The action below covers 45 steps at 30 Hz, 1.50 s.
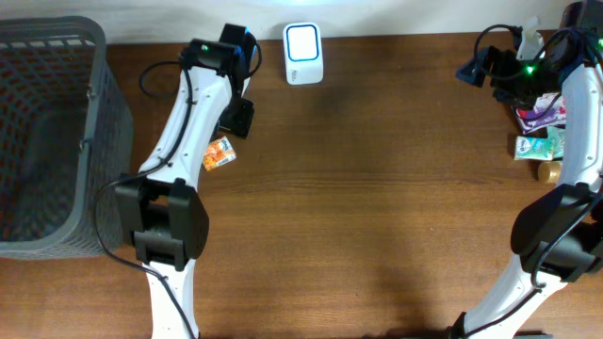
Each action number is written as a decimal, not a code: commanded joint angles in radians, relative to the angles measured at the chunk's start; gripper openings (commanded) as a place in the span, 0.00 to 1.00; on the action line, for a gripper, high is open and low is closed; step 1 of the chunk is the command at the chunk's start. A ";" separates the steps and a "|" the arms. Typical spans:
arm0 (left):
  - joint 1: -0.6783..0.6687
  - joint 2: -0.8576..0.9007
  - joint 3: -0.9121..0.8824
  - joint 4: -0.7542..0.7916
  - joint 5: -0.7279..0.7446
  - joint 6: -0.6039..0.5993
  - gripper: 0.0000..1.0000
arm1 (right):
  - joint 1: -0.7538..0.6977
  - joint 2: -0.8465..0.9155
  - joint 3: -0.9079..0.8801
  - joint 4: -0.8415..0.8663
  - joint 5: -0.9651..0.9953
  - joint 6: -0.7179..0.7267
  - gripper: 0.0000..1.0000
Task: Scan the item barcode
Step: 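Reach the left gripper to the orange Kleenex pack and grasp it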
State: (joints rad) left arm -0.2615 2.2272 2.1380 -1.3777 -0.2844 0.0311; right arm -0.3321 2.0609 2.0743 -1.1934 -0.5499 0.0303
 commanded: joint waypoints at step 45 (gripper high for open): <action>-0.072 0.148 -0.036 -0.017 0.451 0.060 0.48 | -0.002 -0.004 0.010 0.001 0.006 0.005 0.99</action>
State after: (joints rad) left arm -0.3046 2.3199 2.1765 -1.4170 0.0784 0.0563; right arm -0.3321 2.0609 2.0743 -1.1931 -0.5499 0.0307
